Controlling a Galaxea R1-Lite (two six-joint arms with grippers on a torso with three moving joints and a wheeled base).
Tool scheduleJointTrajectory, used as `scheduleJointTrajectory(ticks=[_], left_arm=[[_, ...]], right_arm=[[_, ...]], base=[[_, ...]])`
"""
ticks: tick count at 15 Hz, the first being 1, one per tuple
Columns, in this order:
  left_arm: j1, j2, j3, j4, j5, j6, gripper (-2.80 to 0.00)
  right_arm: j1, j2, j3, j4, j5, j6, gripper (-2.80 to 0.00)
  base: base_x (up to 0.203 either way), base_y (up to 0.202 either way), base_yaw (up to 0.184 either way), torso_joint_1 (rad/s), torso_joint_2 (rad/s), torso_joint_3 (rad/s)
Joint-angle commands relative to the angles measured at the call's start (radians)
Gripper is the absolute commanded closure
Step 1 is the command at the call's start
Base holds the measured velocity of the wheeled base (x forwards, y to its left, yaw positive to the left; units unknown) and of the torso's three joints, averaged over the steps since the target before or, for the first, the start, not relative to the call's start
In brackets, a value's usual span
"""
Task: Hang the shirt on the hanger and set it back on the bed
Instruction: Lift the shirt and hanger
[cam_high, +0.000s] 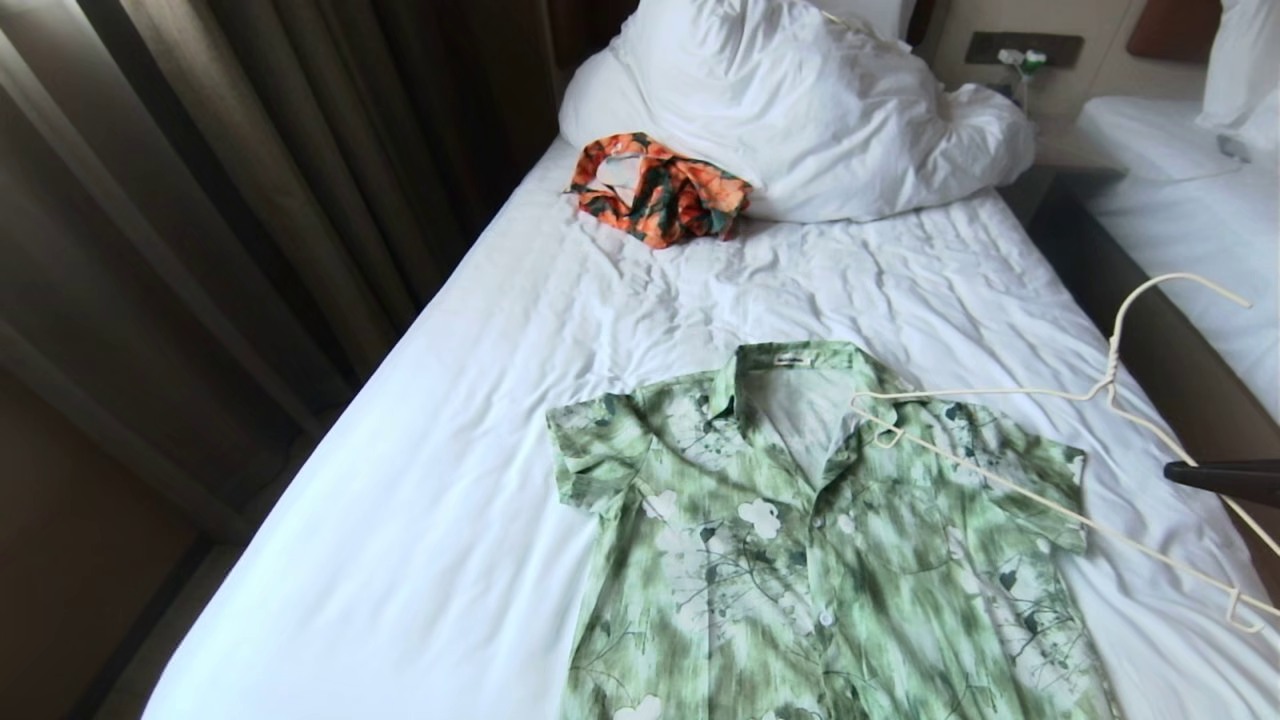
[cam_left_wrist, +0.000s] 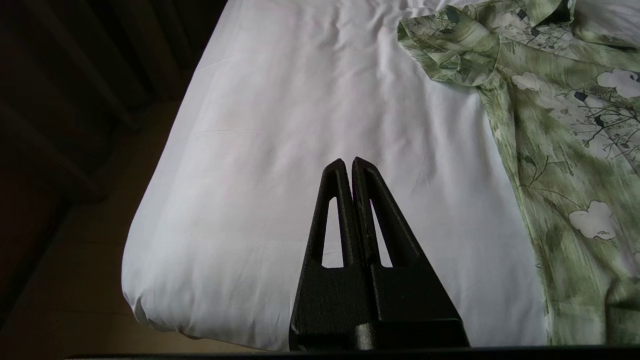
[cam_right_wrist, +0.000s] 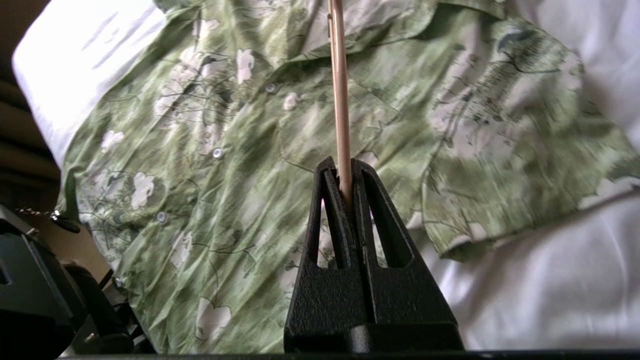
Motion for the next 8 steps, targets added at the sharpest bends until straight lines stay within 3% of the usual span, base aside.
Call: scheduleJointTrajectory(ticks=[1,8], left_arm=[[0.0,-0.002,0.0,0.0,0.0,0.0,0.0],[0.0,-0.002,0.0,0.0,0.0,0.0,0.0]], right_arm=[[0.039,0.0,-0.001,0.0,0.021,-0.004,0.0],[0.318,0.021,0.005,-0.074,0.061,-0.004,0.0]], base=[[0.0,0.0,0.0,0.0,0.0,0.0],[0.0,0.0,0.0,0.0,0.0,0.0]])
